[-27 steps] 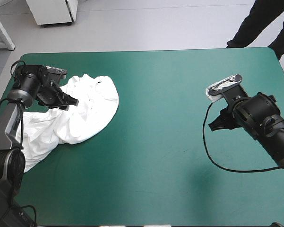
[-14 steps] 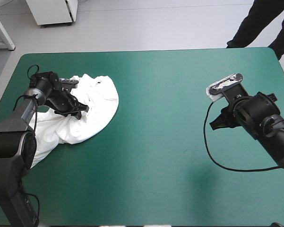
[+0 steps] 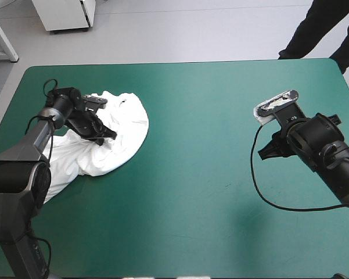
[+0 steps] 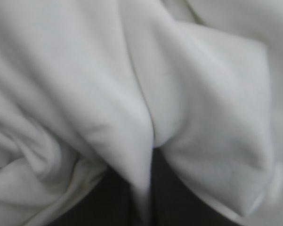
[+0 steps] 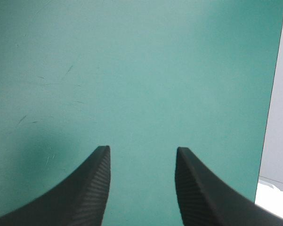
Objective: Fold the cloth
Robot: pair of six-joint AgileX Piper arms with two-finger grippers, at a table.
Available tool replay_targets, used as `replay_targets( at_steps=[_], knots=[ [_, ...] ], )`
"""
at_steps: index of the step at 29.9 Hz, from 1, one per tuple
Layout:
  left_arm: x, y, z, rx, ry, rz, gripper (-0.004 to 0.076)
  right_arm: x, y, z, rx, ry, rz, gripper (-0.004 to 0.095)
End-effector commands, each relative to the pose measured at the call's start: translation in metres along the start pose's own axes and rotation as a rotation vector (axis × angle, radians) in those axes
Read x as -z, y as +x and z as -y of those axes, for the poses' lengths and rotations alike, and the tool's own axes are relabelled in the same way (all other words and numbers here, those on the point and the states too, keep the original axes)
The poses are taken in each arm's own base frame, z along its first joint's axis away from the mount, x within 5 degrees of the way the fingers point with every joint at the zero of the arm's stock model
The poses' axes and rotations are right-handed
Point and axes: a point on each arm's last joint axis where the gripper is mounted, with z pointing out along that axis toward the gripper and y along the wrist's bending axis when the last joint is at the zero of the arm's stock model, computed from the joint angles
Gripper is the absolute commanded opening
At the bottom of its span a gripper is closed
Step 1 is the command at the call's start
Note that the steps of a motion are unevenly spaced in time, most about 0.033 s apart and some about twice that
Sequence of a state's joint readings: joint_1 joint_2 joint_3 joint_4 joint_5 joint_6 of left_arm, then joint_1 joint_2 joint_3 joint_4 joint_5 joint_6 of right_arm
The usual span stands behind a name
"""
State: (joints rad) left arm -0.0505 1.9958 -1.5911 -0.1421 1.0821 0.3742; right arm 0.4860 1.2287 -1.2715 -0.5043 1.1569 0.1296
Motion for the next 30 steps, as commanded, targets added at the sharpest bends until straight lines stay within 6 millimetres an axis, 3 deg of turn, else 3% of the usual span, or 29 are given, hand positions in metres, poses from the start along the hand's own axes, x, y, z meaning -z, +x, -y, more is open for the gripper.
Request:
replay_targets(
  at_steps=[1, 8, 15, 20, 26, 30],
  knots=[
    [0.009, -0.014, 0.060, -0.088, 0.105, 0.043, -0.0022, 0.013, -0.004, 0.012, 0.011, 0.067, 0.065, 0.0414],
    [0.000, -0.019, 0.161, -0.326, 0.155, 0.047, -0.0022, 0.014, 0.000, 0.018, 0.018, 0.124, 0.020, 0.0394],
    [-0.002, -0.002, 0.247, -0.544, 0.206, 0.038, -0.0022, 0.014, 0.001, 0.018, 0.010, 0.125, 0.017, 0.0292],
    [0.000, 0.007, 0.276, -0.609, 0.235, 0.042, -0.0022, 0.014, 0.002, 0.018, 0.008, 0.126, 0.006, 0.0284],
    [0.016, 0.003, 0.283, -0.602, 0.296, 0.038, -0.0019, 0.014, 0.002, 0.017, 0.000, 0.113, 0.001, 0.0284],
    [0.034, -0.001, 0.285, -0.621, 0.305, 0.048, 0.0104, 0.013, 0.005, 0.014, 0.007, 0.078, -0.027, 0.0286]
  ],
)
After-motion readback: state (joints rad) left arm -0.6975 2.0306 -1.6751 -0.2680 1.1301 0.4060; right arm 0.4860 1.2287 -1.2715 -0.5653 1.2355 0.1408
